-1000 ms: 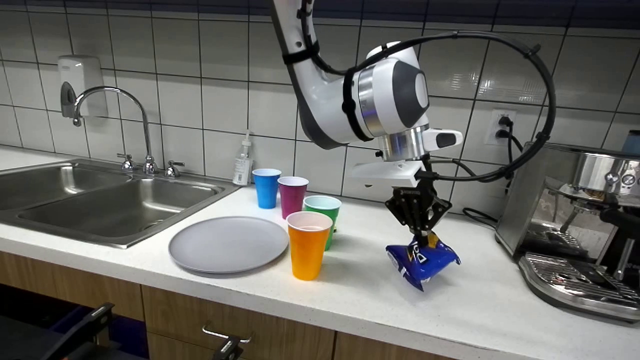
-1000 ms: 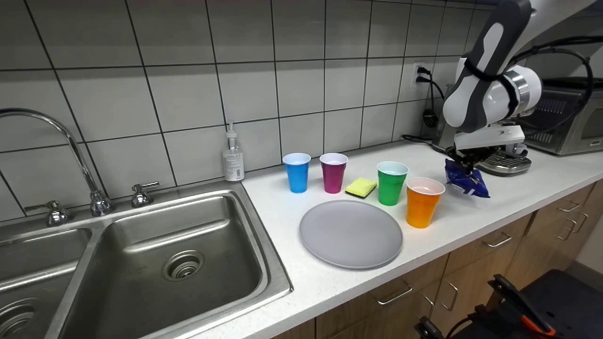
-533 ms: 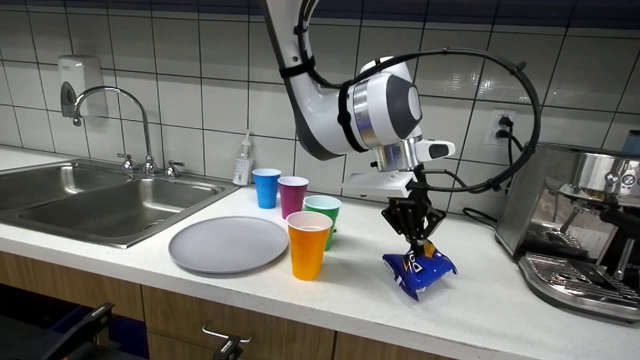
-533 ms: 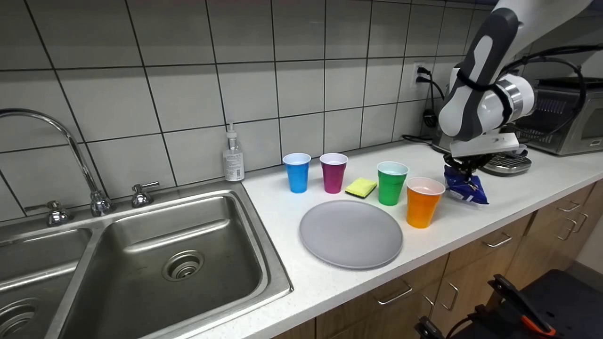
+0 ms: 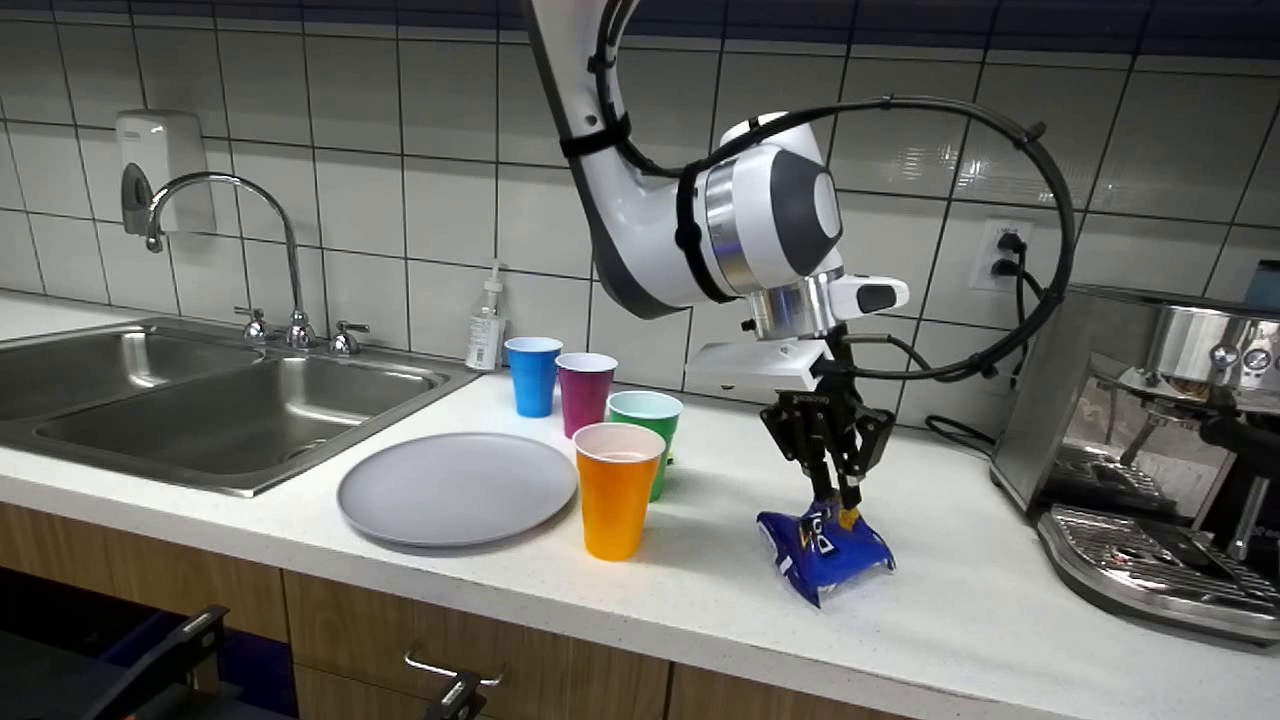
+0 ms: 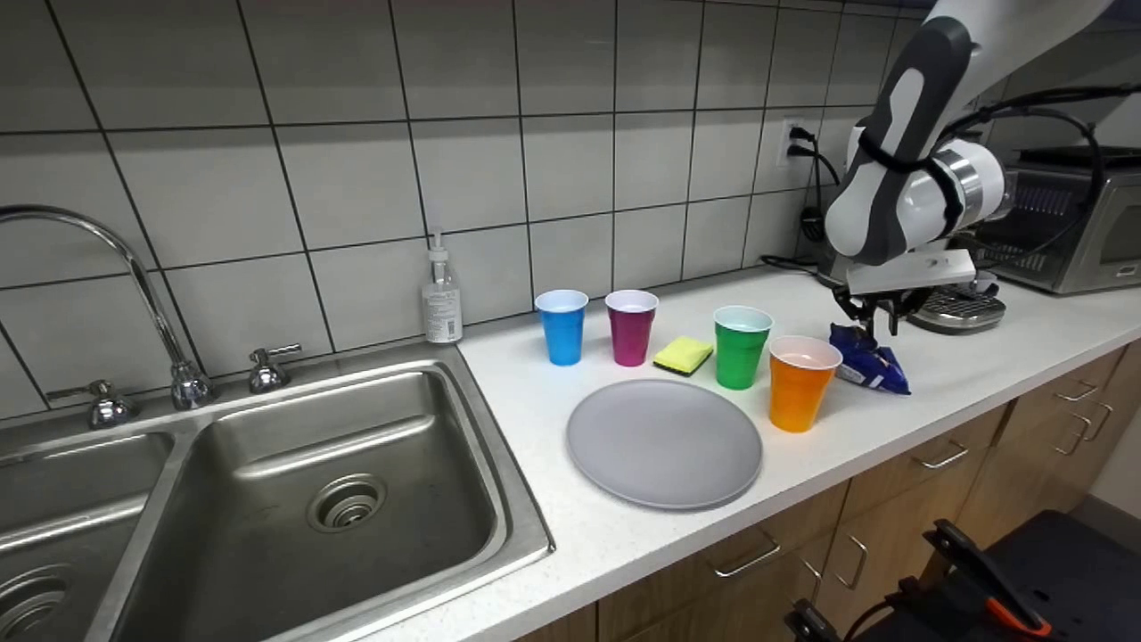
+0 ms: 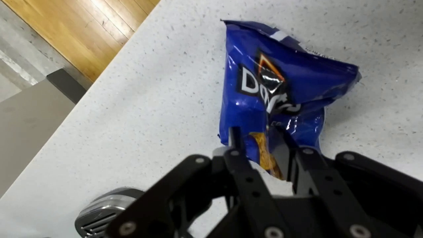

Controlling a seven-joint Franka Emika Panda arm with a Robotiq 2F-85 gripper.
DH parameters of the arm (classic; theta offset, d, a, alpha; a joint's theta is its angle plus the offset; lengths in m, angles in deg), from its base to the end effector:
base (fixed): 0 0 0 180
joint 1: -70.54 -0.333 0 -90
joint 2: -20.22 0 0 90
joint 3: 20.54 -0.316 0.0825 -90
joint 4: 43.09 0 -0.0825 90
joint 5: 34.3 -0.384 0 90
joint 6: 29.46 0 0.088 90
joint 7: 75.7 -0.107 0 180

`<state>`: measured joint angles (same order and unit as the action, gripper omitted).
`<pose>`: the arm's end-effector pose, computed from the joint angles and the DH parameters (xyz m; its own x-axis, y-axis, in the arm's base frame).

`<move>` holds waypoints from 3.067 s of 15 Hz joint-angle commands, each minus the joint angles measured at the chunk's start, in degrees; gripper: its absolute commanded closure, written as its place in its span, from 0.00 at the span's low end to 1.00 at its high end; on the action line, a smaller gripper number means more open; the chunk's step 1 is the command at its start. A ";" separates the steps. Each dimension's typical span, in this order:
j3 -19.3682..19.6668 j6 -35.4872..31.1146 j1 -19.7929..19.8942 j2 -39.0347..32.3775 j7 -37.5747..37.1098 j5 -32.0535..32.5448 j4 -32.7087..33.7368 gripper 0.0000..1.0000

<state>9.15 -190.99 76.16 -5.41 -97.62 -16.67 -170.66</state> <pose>0.4691 -0.3160 0.2116 0.7947 -0.5609 0.2321 -0.6069 -0.7419 0.2852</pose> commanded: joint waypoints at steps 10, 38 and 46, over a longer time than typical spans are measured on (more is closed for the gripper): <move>-4.75 0.75 0.64 14.68 6.47 -2.45 -0.66 0.00; -18.12 18.97 0.27 34.27 39.48 -20.65 -13.51 0.00; -18.35 18.16 0.23 36.30 39.94 -20.15 -15.35 0.00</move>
<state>-8.39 -172.23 75.77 28.89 -58.15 -37.23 -184.29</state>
